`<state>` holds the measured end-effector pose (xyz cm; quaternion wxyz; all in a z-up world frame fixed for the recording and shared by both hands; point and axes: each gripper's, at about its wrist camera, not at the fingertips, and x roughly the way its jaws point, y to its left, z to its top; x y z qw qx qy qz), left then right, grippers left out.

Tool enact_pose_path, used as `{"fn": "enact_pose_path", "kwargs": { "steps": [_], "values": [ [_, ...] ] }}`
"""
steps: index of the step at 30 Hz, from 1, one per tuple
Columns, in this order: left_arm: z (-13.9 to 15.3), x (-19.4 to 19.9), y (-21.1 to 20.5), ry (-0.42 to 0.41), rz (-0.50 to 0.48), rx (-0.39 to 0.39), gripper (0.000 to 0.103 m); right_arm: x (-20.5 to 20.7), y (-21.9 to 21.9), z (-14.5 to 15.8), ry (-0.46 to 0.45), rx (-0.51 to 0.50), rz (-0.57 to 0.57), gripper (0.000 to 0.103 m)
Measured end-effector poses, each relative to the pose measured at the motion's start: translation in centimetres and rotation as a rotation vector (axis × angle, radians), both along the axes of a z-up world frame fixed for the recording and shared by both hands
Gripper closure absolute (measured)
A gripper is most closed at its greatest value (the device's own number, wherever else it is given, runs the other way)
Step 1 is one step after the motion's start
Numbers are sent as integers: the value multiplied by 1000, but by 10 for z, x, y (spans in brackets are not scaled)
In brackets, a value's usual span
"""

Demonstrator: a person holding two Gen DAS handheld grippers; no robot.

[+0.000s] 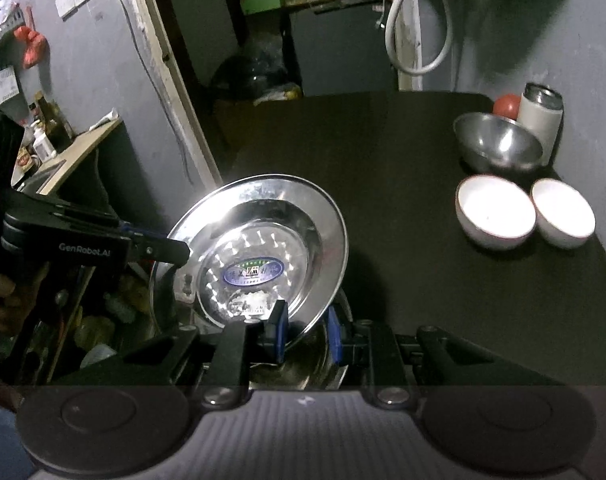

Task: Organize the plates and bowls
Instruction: 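Lower the labeled plate onto the stacked large plates and open the left gripper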

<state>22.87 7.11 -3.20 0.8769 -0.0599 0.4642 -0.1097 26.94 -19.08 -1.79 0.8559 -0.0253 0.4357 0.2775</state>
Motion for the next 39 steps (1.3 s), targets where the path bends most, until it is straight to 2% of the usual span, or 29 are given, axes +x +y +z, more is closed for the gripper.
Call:
{"fn": "enact_pose_path", "kwargs": {
  "steps": [18,31,34,39],
  "values": [
    [-6,-6,-12,61,-11,22,81,-7,-2,-7,79,-42,17,79],
    [-3,-2,-22,121,-16,69,80,-1,0,-10,133,-69,35,78],
    [-3,-1,-23,124,-18,75,80,1,0,-12,145,-67,35,74],
    [-4,0,-26,134,-23,91,79,2,-1,-13,151,-62,32,73]
  ]
}}
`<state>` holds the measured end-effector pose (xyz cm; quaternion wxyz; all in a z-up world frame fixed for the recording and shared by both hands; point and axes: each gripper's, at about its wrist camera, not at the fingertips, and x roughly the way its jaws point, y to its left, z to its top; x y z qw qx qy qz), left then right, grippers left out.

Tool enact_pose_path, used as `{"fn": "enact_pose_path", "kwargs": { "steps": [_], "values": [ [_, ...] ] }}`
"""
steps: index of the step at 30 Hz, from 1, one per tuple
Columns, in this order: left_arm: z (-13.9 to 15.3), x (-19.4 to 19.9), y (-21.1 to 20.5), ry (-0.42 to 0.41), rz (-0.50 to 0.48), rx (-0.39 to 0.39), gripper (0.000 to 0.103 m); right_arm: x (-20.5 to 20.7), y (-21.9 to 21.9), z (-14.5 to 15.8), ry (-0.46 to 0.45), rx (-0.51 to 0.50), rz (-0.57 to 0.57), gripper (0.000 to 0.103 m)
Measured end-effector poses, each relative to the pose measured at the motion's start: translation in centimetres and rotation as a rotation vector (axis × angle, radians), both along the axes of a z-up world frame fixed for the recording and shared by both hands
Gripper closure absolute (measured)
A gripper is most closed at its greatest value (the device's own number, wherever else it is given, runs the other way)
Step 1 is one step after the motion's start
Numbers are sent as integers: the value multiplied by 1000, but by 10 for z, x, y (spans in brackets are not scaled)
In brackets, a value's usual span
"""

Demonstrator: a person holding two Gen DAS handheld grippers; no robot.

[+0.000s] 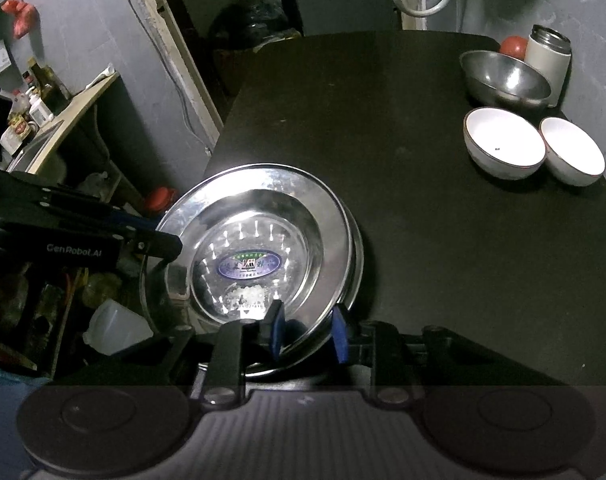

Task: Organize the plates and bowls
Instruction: 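Lower the labeled plate onto the stacked large plates and open the left gripper, then move the left gripper toward the steel bowl while the right gripper approaches the white bowls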

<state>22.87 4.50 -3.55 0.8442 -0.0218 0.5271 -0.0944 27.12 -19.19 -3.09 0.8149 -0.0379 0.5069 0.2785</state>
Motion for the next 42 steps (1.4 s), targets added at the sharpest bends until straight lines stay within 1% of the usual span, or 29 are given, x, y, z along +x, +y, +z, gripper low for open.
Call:
{"fn": "enact_pose_path", "kwargs": {
  "steps": [7,18,22,29,32,35,37,38,40,41,42],
  "values": [
    [0,4,-7,22,-1,21,78,0,1,1,0,-1,-1,73],
    [-2,6,-9,30,7,46,78,-1,2,0,6,-8,3,68],
    [-2,8,-10,35,11,48,78,-2,2,0,5,-13,2,65],
    [-3,8,-7,39,28,43,77,-4,5,0,6,-4,9,65],
    [-1,8,-3,31,43,36,71,-4,5,0,6,-3,5,65],
    [4,9,1,11,57,37,64,-3,3,2,4,0,-1,62],
    [8,11,4,-6,71,35,52,-3,1,3,0,4,-8,58],
    [10,12,6,-14,76,35,48,-3,0,3,-2,7,-13,55],
    [14,15,8,-35,86,39,33,-2,-2,4,-8,14,-25,50],
    [16,17,8,-45,91,43,29,-2,-4,5,-9,17,-32,46],
    [17,19,8,-54,98,49,20,-2,-5,5,-12,21,-38,43]
  ]
}}
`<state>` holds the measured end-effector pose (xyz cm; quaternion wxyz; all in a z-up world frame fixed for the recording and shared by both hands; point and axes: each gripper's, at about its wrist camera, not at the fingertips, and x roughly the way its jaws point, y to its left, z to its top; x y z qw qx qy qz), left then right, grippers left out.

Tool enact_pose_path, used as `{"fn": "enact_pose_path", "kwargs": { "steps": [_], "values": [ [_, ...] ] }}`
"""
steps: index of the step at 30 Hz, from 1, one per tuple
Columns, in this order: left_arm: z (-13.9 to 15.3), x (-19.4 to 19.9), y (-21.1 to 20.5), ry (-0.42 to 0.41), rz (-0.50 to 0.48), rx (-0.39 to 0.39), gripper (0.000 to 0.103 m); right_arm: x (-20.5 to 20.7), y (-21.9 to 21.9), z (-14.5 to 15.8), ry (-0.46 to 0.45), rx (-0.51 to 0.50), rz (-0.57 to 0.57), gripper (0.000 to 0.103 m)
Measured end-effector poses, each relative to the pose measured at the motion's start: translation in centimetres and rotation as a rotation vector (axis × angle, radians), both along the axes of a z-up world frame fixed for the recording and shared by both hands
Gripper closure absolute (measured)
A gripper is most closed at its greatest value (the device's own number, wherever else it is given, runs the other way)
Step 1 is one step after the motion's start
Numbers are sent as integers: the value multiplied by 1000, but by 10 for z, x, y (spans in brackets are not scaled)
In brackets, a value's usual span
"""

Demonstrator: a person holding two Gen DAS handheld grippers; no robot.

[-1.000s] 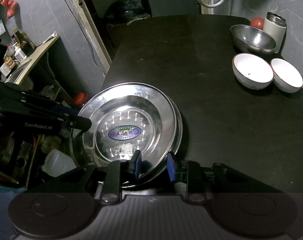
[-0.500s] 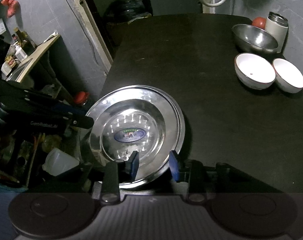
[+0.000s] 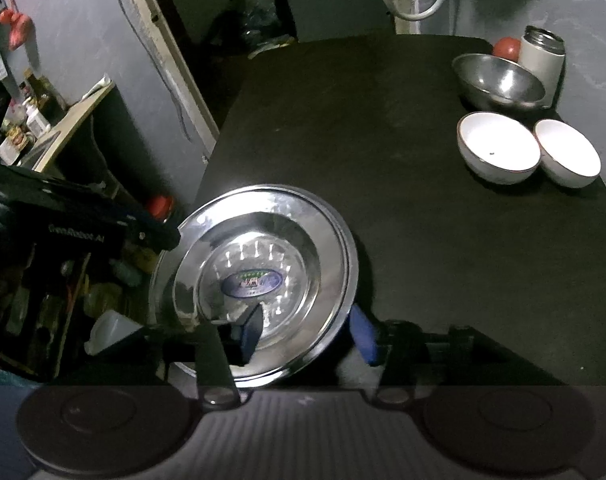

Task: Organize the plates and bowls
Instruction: 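Move the left gripper toward the steel bowl while the right gripper approaches the white bowls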

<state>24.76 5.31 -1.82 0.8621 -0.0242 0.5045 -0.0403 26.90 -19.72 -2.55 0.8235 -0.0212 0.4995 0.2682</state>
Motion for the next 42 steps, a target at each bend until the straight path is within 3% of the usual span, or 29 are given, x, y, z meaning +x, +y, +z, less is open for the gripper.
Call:
{"fn": "enact_pose_path", "kwargs": {
  "steps": [3,6,9,16,24,30,38,42],
  "values": [
    [2,9,-2,-16,32,43,1,1,-4,2,-12,9,-21,27],
    [1,19,-4,-11,51,69,1,2,-10,3,-23,15,-47,10],
    [-1,28,-3,2,70,47,1,3,-19,2,-26,17,-83,0],
    [-1,57,-16,3,98,-10,1,6,-46,-3,-30,21,-167,0],
    [13,108,-59,-59,138,-105,1,27,-91,0,-96,102,-282,0],
    [12,165,-103,-81,193,-30,1,78,-118,3,-173,120,-311,0],
    [3,237,-139,-141,257,-49,1,169,-137,4,-293,130,-399,0],
    [-5,265,-150,-130,276,-67,1,203,-146,-5,-275,191,-439,1]
  ]
}}
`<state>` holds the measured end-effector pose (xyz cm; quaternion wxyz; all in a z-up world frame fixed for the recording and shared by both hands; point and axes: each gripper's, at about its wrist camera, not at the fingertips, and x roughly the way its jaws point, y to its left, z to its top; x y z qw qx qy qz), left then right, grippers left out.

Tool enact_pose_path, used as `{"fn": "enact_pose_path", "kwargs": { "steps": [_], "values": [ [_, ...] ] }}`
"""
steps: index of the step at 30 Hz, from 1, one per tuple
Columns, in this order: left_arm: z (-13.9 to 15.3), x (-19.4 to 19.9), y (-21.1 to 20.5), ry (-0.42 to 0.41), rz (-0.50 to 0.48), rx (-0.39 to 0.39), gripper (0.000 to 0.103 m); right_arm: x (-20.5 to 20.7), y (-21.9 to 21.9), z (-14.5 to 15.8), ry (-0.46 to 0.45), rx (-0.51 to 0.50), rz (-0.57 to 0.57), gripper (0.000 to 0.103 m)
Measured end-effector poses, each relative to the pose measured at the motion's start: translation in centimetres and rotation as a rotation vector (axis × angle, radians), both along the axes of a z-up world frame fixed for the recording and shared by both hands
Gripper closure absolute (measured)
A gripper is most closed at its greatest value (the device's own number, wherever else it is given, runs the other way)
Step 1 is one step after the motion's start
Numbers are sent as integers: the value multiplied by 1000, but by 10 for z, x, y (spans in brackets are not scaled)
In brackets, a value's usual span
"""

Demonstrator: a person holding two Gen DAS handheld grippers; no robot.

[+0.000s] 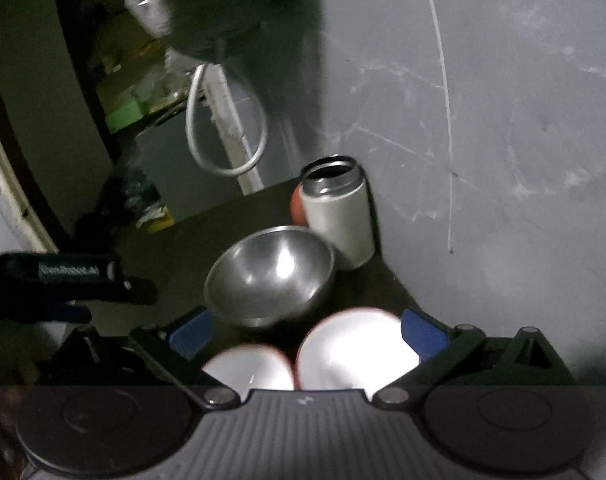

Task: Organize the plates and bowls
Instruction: 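Move the left gripper toward the steel bowl while the right gripper approaches the white bowls, then close the left gripper on the steel bowl rim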

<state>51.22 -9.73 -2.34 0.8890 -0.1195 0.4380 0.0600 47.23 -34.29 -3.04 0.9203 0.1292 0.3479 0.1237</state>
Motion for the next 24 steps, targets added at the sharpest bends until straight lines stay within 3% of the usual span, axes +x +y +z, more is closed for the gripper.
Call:
{"fn": "enact_pose_path", "kwargs": {
  "steps": [3,8,16,18,21,24],
  "values": [
    [-8,16,-9,10,-12,21,1,19,-12,-11,38,113,-40,6],
    [-21,28,-17,39,-2,67,5,42,-10,-22,46,103,-41,16],
    [-38,30,-12,63,19,18,33,54,9,-30,51,10,-14,36],
    [-39,31,-11,60,16,-7,40,56,14,-32,54,-13,-5,46],
    [-39,33,-13,63,6,-44,53,58,18,-36,62,-26,4,53],
    [-41,35,-16,70,1,-51,59,60,21,-39,81,-35,21,58]
  ]
}}
